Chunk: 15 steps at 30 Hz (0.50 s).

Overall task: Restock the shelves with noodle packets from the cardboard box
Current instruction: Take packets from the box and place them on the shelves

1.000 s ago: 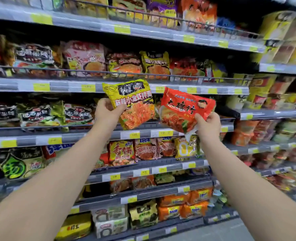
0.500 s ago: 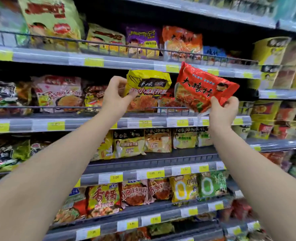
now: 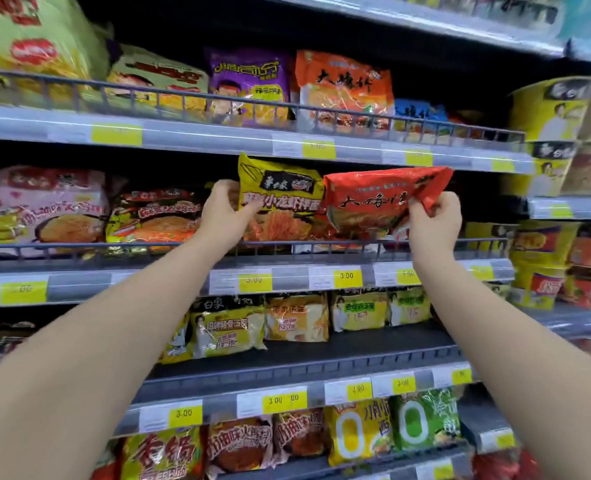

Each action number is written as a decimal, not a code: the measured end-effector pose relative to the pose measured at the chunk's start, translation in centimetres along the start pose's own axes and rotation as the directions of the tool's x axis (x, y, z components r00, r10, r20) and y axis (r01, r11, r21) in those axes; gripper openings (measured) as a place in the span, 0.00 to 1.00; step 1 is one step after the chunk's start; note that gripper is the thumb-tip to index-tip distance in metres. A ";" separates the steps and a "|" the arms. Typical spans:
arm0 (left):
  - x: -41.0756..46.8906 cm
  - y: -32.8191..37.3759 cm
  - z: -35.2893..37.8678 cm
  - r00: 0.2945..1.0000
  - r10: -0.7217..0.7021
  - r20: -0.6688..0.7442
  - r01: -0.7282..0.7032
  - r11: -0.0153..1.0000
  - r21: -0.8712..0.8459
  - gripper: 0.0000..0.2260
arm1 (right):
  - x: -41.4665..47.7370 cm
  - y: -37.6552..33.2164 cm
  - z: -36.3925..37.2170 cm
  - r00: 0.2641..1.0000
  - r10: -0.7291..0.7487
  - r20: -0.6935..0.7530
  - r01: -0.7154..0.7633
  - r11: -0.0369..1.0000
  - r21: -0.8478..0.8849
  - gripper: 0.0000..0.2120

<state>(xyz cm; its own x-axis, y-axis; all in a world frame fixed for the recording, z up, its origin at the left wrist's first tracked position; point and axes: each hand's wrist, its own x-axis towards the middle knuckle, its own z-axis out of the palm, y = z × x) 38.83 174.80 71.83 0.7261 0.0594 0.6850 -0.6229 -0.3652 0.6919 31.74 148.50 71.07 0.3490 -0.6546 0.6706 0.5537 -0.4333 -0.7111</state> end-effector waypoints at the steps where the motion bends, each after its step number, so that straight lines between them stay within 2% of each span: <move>1: 0.2 0.2 0.1 0.999 -0.043 -0.028 0.045 0.998 0.038 0.22 | 0.4 0.4 0.3 0.999 0.007 0.034 -0.007 1.000 -0.008 0.15; 4: 0.7 0.5 0.0 0.990 -0.057 -0.126 0.081 0.978 0.194 0.27 | 1.5 1.2 1.2 0.992 0.016 0.128 -0.008 0.998 -0.066 0.15; 9: 1.2 -0.1 -0.3 0.967 -0.031 -0.251 0.144 0.883 0.447 0.26 | 3.5 2.2 2.8 0.970 0.051 0.238 -0.017 0.989 -0.144 0.13; 13: 1.1 0.5 0.2 0.957 0.076 -0.278 0.147 0.701 0.698 0.25 | 4.0 2.5 3.3 0.940 0.067 0.333 0.024 0.965 -0.260 0.06; 15: 0.8 1.3 0.6 0.954 0.088 -0.288 0.152 0.685 0.713 0.21 | 4.1 2.8 3.6 0.924 0.092 0.371 0.026 0.953 -0.301 0.07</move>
<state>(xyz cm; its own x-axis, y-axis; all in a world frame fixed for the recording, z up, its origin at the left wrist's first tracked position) 38.78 173.76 73.14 0.5534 0.2920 0.7800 -0.1085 -0.9033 0.4151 37.42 146.84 72.63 0.6538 -0.4153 0.6326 0.3091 -0.6165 -0.7242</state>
